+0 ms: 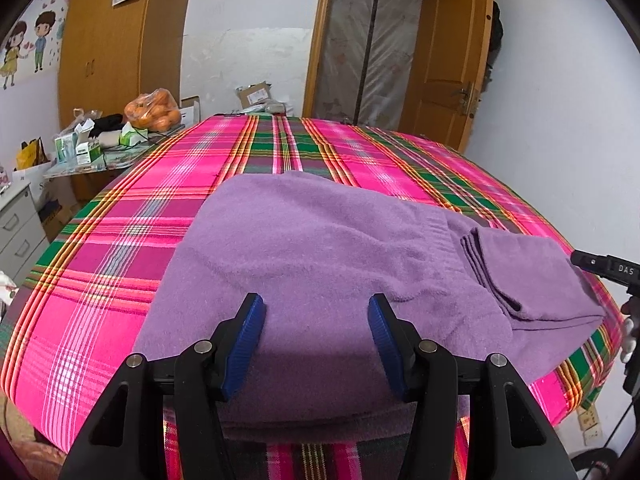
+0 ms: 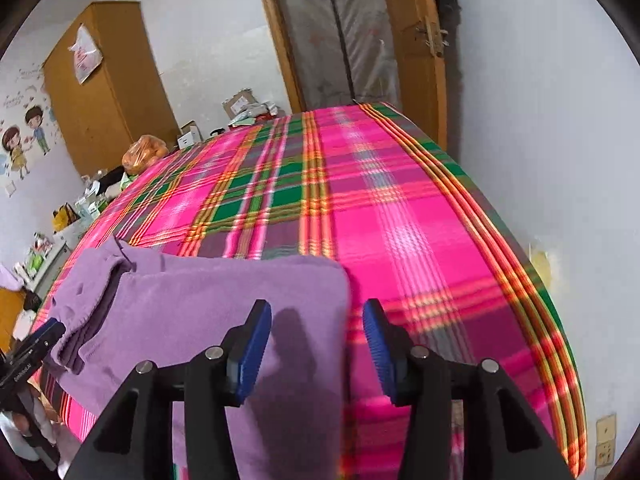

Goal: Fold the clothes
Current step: 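Grasp the folded end of the lilac garment with the right gripper and lift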

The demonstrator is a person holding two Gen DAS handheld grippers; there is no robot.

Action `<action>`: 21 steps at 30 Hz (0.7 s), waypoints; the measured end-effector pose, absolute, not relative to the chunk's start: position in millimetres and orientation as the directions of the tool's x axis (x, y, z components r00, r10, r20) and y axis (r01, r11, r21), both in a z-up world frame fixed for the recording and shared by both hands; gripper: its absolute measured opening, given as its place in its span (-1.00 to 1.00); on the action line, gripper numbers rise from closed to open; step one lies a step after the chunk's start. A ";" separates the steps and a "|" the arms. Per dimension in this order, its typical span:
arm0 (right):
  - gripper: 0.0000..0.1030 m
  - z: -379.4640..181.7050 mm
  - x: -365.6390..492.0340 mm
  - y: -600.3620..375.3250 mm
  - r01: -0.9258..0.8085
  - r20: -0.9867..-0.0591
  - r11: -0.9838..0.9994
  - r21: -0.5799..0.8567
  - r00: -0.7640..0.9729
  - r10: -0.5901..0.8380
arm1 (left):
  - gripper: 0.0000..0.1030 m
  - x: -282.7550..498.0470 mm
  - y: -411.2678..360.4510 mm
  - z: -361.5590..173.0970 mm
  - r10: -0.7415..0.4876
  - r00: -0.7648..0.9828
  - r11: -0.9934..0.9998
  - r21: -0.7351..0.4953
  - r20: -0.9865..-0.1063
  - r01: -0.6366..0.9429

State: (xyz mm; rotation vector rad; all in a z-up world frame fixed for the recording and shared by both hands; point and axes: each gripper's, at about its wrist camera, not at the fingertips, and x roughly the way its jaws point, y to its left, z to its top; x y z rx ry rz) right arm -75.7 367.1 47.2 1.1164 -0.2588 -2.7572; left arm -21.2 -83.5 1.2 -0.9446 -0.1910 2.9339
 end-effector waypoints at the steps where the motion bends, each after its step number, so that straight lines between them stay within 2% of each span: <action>1: -0.06 44.7 -75.9 371.8 0.069 -0.677 -0.970 0.235 -0.704 -0.214 | 0.11 -21.2 -83.3 1.1 0.088 -0.811 -0.991 -0.134 -0.578 -0.012; 6: -0.05 35.1 -76.9 386.3 0.065 -0.682 -0.942 0.329 -0.674 -0.284 | 0.11 -22.7 -81.7 0.5 0.079 -0.809 -0.992 -0.126 -0.582 -0.006; 21: -0.01 38.0 -94.3 366.5 0.153 -0.720 -0.934 0.322 -0.601 -0.347 | 0.11 -25.5 -83.1 -0.6 0.078 -0.810 -0.992 -0.124 -0.581 -0.007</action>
